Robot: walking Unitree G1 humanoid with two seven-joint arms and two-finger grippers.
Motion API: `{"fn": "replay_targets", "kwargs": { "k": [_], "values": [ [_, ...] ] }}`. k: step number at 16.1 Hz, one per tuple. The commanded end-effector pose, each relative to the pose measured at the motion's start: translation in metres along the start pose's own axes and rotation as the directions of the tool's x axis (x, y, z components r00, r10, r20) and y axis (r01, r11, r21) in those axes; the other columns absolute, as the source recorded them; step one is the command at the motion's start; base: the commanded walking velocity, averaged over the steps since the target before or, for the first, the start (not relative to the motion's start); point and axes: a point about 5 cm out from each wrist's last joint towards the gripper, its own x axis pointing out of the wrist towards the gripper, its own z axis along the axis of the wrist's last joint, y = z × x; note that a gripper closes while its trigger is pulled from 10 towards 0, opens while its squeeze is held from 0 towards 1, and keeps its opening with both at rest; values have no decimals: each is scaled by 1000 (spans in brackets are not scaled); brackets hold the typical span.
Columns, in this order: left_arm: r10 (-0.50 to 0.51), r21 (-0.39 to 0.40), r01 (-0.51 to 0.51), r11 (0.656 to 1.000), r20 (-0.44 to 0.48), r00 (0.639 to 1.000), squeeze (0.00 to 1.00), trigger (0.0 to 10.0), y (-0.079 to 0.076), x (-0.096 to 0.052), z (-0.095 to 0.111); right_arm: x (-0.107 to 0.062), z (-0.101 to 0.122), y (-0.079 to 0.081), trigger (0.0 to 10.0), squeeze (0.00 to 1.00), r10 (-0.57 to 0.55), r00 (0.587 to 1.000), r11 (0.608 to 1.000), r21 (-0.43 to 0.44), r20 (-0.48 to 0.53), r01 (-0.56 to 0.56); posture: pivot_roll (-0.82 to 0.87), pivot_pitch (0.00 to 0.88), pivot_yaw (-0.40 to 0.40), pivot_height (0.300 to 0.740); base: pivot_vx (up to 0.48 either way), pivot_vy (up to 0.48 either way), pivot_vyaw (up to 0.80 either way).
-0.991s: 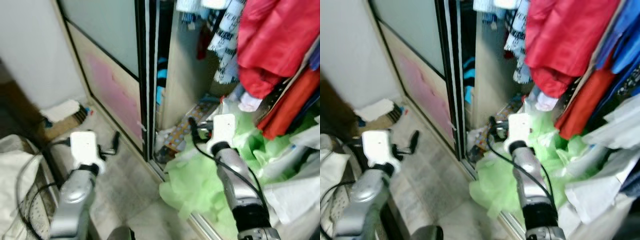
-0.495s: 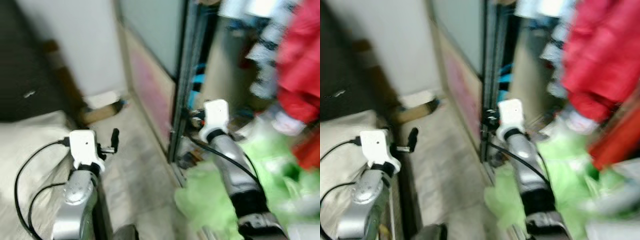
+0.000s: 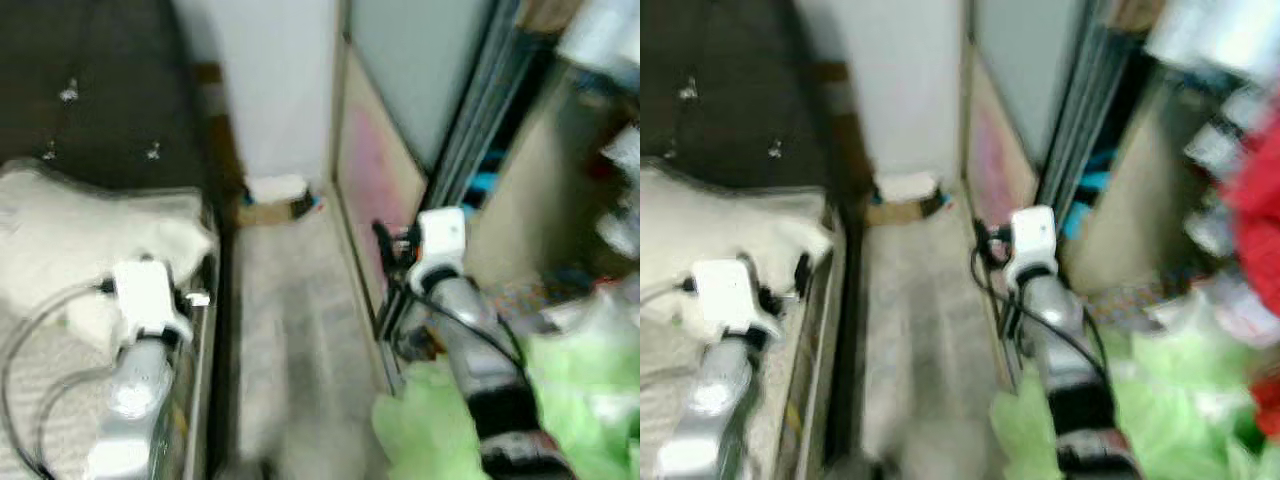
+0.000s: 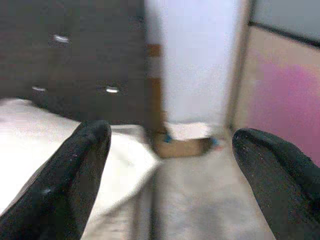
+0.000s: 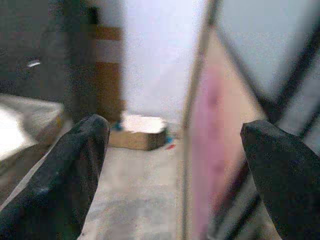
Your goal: Clean up the room
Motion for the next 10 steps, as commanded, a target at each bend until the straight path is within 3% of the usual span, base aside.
{"fn": "replay_targets", "kwargs": {
  "k": [1,3,4,6,8,9,10],
  "values": [
    [7,21,-8,1000,31,999,0,10000,1,0,2,2,3,4,10000,0,23,1000,1000,-11,12,-23,-14,0,-41,740,0,0,800],
    [13,83,-17,996,59,998,0,10000,2,-3,5,2,4,4,10000,0,25,1000,1000,-6,13,-25,-13,0,-42,740,0,0,800],
    [34,49,-37,998,60,998,0,10000,2,-5,5,2,4,4,10000,0,25,1000,1000,-5,13,-25,-11,0,-43,740,0,0,800],
    [58,60,-62,996,58,997,0,10000,2,-5,5,2,3,4,10000,0,24,1000,1000,-5,14,-24,-10,0,-44,740,0,0,800],
    [149,109,-152,982,30,988,0,10000,1,-5,0,2,3,3,10000,0,22,1000,1000,0,12,-22,-13,0,-46,740,0,0,800],
    [110,135,-116,984,44,993,0,10000,-5,-8,1,1,3,4,10000,0,24,1000,1000,0,9,-24,-13,0,-46,740,0,0,800],
    [77,99,-80,992,39,996,0,10000,-7,-9,0,1,3,4,10000,0,26,1000,1000,0,9,-26,-13,0,-46,740,0,0,800]
  ]
}}
